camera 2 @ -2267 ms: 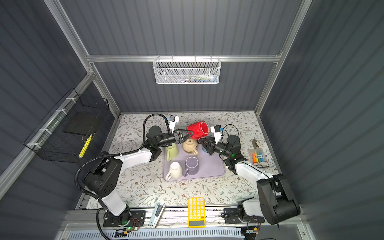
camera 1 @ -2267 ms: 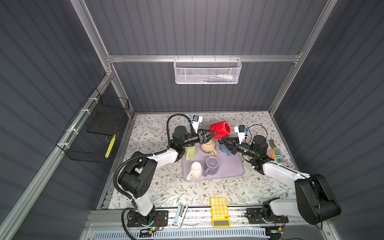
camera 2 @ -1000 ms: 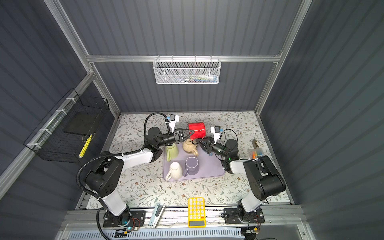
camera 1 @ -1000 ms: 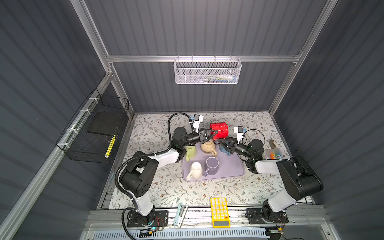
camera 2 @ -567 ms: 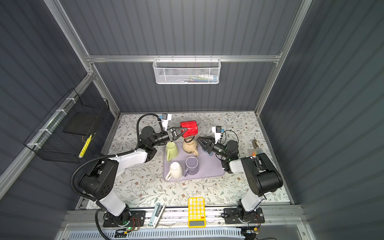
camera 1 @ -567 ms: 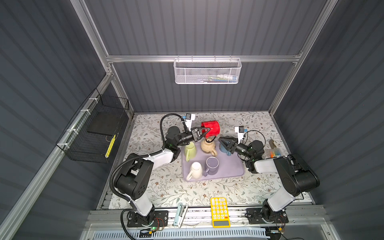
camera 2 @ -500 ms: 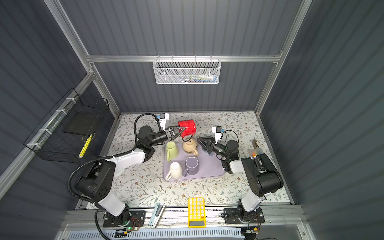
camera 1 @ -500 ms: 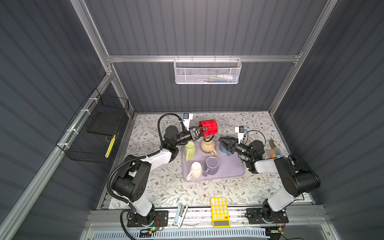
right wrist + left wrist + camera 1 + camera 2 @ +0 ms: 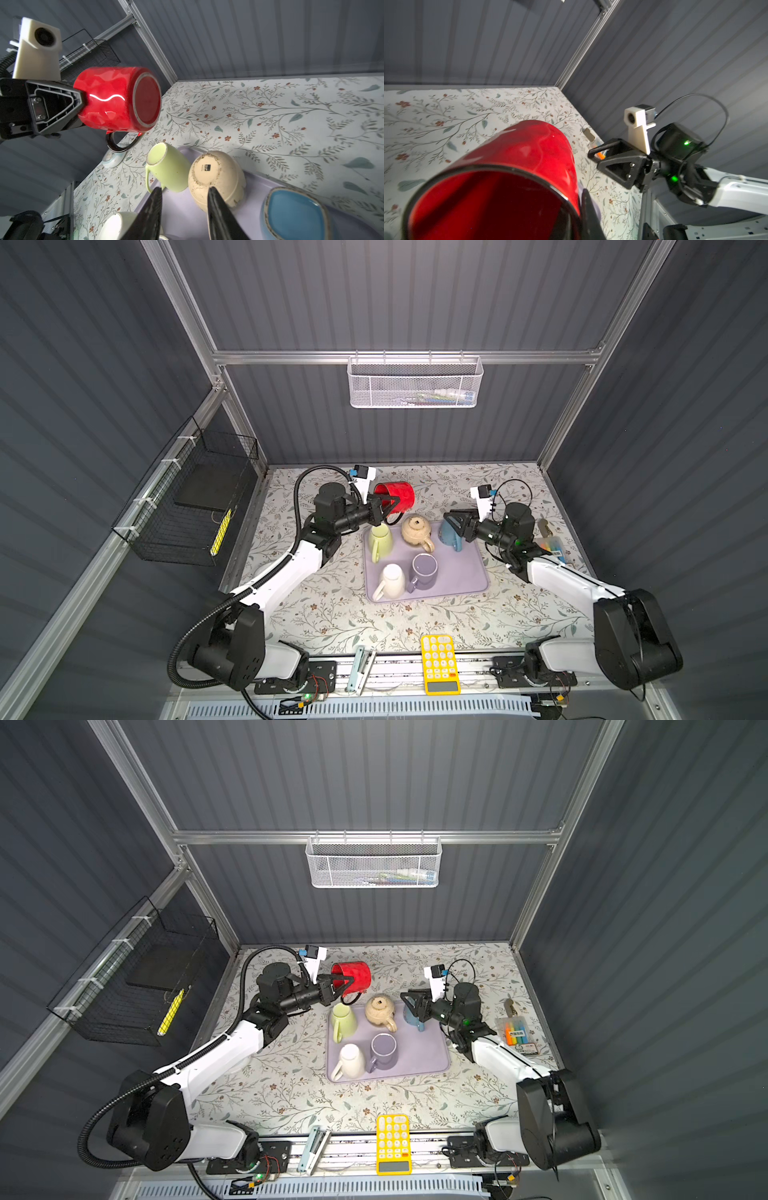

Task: Turn the mug right side up
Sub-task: 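Open the right gripper while the left gripper pulls the red mug away, then carry the red mug off the tray and set it upright with the left gripper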

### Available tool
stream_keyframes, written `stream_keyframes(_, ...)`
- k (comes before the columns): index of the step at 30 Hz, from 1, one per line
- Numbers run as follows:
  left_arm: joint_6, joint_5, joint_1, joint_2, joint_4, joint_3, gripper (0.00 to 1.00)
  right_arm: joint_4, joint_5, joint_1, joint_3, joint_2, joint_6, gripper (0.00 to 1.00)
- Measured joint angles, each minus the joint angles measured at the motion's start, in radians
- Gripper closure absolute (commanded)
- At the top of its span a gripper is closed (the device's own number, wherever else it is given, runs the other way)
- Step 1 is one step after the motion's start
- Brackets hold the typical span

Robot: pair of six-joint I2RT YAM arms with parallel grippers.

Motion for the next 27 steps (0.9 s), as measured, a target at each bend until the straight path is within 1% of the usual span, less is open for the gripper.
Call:
stream_keyframes(3, 0.089, -0.044, 0.015, -0.005, -0.147, 0.049, 1.00, -0.119, 0.049, 0.000, 0.008, -0.053, -0.068, 0.55)
stream_keyframes(8, 0.203, -0.130, 0.045, -0.006, -0.362, 0.142, 1.00, -0.261, 0.104, 0.000, 0.015, -0.092, -0.126, 0.56)
stream_keyframes(15, 0.357, -0.260, 0.059, 0.019, -0.606, 0.320, 1.00, -0.360, 0.151, 0.000, 0.042, -0.096, -0.157, 0.56)
stream_keyframes(22, 0.462, -0.369, 0.095, 0.184, -0.847, 0.558, 1.00, -0.377, 0.179, 0.000, 0.041, -0.096, -0.153, 0.56)
stream_keyframes(27, 0.497, -0.406, 0.158, 0.275, -0.978, 0.657, 1.00, -0.378, 0.189, 0.000, 0.035, -0.096, -0.150, 0.55)
